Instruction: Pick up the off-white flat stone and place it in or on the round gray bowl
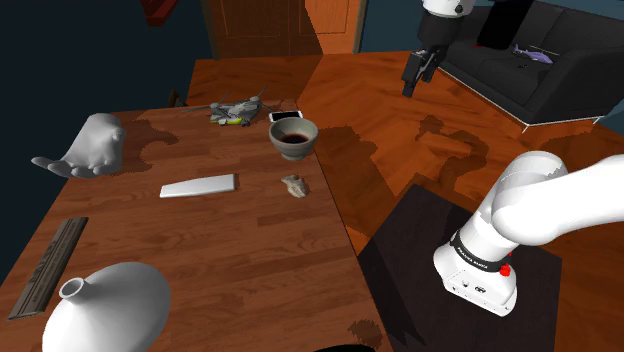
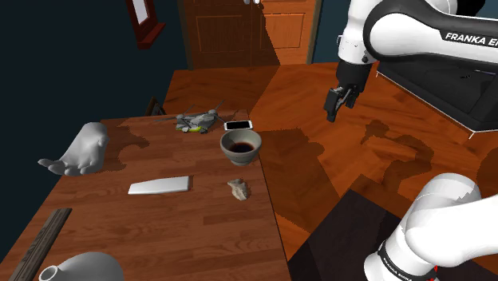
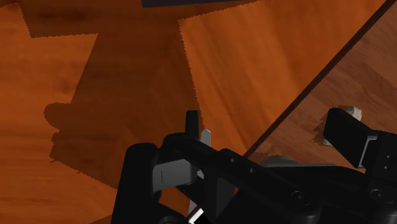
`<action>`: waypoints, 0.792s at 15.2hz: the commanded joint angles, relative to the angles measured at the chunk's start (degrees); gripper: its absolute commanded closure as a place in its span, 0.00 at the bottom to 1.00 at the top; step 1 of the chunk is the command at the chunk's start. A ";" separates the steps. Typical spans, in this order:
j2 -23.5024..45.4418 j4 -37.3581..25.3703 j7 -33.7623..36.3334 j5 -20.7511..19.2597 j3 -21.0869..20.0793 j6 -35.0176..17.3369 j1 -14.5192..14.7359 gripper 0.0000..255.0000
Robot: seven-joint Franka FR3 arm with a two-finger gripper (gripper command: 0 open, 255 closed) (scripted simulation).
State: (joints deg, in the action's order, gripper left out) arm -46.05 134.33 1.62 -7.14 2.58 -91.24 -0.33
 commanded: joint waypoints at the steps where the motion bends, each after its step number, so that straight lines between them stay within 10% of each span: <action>1: 0.00 0.00 0.00 0.00 0.00 0.00 0.00 0.00; 12: 15.34 3.36 9.05 6.89 -4.49 -15.80 2.76 0.00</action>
State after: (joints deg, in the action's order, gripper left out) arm -32.61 138.31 9.51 -1.05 -1.17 -105.91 1.98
